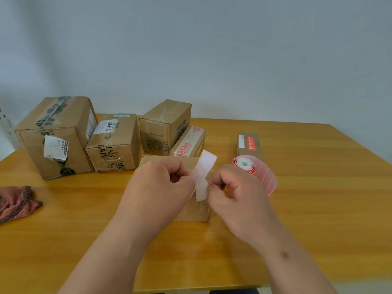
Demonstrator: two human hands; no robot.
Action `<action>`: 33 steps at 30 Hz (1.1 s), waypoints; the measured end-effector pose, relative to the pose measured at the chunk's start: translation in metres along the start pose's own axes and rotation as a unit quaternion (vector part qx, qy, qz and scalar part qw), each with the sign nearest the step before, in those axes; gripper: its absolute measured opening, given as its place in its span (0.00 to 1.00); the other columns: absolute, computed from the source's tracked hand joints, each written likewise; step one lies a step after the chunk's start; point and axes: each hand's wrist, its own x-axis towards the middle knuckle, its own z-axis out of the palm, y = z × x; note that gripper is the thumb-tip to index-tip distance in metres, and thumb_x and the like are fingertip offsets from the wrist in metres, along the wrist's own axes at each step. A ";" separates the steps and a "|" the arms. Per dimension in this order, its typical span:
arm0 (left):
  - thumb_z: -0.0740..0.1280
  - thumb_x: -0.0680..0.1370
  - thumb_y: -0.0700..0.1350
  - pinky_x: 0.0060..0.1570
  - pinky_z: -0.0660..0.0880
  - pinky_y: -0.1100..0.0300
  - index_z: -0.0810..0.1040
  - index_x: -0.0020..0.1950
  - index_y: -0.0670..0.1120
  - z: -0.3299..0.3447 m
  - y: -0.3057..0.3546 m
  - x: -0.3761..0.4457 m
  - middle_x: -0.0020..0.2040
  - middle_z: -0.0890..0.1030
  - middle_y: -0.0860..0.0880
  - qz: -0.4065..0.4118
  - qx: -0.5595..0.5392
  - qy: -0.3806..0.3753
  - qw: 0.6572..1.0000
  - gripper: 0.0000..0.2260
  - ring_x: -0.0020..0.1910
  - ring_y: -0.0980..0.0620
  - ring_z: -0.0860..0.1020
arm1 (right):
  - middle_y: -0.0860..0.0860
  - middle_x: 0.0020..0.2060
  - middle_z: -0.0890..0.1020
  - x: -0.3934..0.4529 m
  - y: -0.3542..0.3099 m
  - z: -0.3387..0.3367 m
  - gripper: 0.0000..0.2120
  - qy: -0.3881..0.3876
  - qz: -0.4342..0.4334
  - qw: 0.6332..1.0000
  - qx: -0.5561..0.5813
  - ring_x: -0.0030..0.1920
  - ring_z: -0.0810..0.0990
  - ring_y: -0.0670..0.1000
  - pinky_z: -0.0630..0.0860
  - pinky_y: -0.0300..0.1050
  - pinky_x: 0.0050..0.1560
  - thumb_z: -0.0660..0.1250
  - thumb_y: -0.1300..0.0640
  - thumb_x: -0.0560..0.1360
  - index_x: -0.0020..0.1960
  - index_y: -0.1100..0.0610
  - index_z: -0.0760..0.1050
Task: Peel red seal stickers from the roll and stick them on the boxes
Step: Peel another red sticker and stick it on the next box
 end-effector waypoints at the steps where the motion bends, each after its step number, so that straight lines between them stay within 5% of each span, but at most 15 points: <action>1: 0.65 0.70 0.42 0.21 0.64 0.70 0.75 0.29 0.47 0.000 -0.001 0.000 0.21 0.71 0.57 -0.003 0.007 -0.001 1.000 0.09 0.22 0.60 0.68 | 0.45 0.32 0.76 0.000 0.001 -0.001 0.05 -0.003 0.006 1.000 -0.001 0.34 0.72 0.45 0.65 0.44 0.44 0.60 0.51 0.65 0.36 0.52 0.71; 7: 0.64 0.74 0.43 0.24 0.63 0.66 0.74 0.33 0.48 -0.005 -0.004 0.003 0.24 0.74 0.61 -0.023 0.051 0.002 0.998 0.09 0.25 0.62 0.71 | 0.40 0.27 0.74 0.002 0.004 -0.015 0.08 0.026 0.053 0.998 0.009 0.33 0.72 0.41 0.66 0.34 0.29 0.60 0.59 0.67 0.29 0.55 0.70; 10: 0.63 0.74 0.43 0.26 0.63 0.64 0.73 0.34 0.48 -0.006 -0.004 0.004 0.24 0.74 0.58 -0.026 0.065 0.014 0.997 0.09 0.27 0.62 0.72 | 0.39 0.32 0.78 0.002 0.011 -0.021 0.13 0.020 0.071 0.997 -0.028 0.37 0.74 0.43 0.72 0.43 0.40 0.60 0.66 0.70 0.29 0.55 0.68; 13: 0.62 0.76 0.43 0.26 0.62 0.65 0.73 0.35 0.48 -0.007 -0.002 0.004 0.26 0.72 0.54 -0.032 0.084 0.024 0.996 0.10 0.29 0.58 0.72 | 0.48 0.34 0.81 0.003 0.023 -0.026 0.10 0.005 0.094 0.985 -0.143 0.45 0.75 0.45 0.67 0.51 0.58 0.59 0.61 0.71 0.31 0.55 0.70; 19: 0.59 0.76 0.41 0.27 0.60 0.61 0.69 0.33 0.49 -0.008 0.001 0.002 0.29 0.69 0.54 -0.034 0.077 0.052 0.995 0.12 0.30 0.55 0.69 | 0.46 0.30 0.74 -0.001 0.026 -0.036 0.11 -0.013 0.109 0.952 -0.284 0.39 0.71 0.42 0.57 0.47 0.55 0.59 0.55 0.72 0.31 0.53 0.69; 27: 0.60 0.75 0.43 0.28 0.62 0.63 0.71 0.33 0.51 -0.004 0.002 -0.001 0.43 0.80 0.46 -0.003 0.086 0.028 0.996 0.10 0.33 0.54 0.69 | 0.44 0.38 0.77 -0.005 0.021 -0.031 0.11 -0.040 0.095 0.930 -0.354 0.49 0.72 0.46 0.51 0.46 0.53 0.62 0.49 0.72 0.33 0.52 0.72; 30: 0.62 0.75 0.44 0.30 0.63 0.63 0.71 0.33 0.53 -0.003 -0.001 -0.002 0.35 0.74 0.50 0.009 0.089 0.030 0.996 0.10 0.33 0.54 0.69 | 0.43 0.41 0.77 -0.004 0.020 -0.029 0.09 -0.020 0.081 0.940 -0.331 0.52 0.72 0.44 0.50 0.44 0.52 0.65 0.49 0.74 0.36 0.50 0.73; 33: 0.65 0.75 0.43 0.41 0.67 0.58 0.72 0.34 0.52 0.000 -0.003 -0.003 0.29 0.73 0.57 0.047 0.101 0.041 0.993 0.11 0.32 0.59 0.71 | 0.41 0.39 0.78 -0.002 0.011 -0.031 0.05 0.024 0.083 0.975 -0.204 0.48 0.74 0.41 0.61 0.45 0.59 0.66 0.48 0.75 0.40 0.45 0.74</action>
